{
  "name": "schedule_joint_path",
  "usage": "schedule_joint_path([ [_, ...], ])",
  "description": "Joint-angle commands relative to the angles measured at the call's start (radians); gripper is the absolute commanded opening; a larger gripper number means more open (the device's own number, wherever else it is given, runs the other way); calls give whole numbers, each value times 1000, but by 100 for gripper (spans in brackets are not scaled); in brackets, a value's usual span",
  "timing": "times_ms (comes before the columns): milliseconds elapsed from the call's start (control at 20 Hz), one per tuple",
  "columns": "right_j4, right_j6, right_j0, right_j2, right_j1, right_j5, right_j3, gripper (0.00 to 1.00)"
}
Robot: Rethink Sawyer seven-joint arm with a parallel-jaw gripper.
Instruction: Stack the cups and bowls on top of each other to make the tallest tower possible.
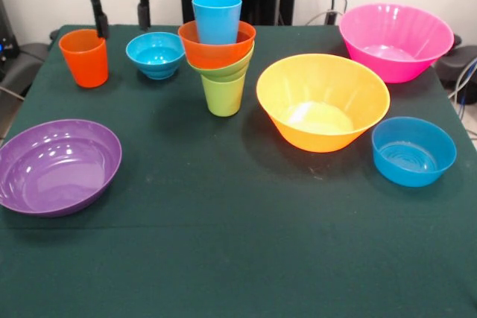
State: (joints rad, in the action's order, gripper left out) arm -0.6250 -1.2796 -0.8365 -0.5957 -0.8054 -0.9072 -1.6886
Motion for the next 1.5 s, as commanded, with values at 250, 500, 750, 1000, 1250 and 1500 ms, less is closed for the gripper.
schedule_joint_path([
  [250, -78, 120, 46, 23, 115, -62, 9, 100],
  [500, -107, 130, 51, 43, 126, -80, 29, 100],
  [750, -130, 121, 66, 66, 128, -88, 42, 100],
  [1000, -144, 109, 81, 75, 105, -90, 41, 100],
  [1250, -165, 151, 80, 71, 86, -100, 44, 100],
  [1500, -164, 200, 66, 50, 134, -110, 47, 100],
])
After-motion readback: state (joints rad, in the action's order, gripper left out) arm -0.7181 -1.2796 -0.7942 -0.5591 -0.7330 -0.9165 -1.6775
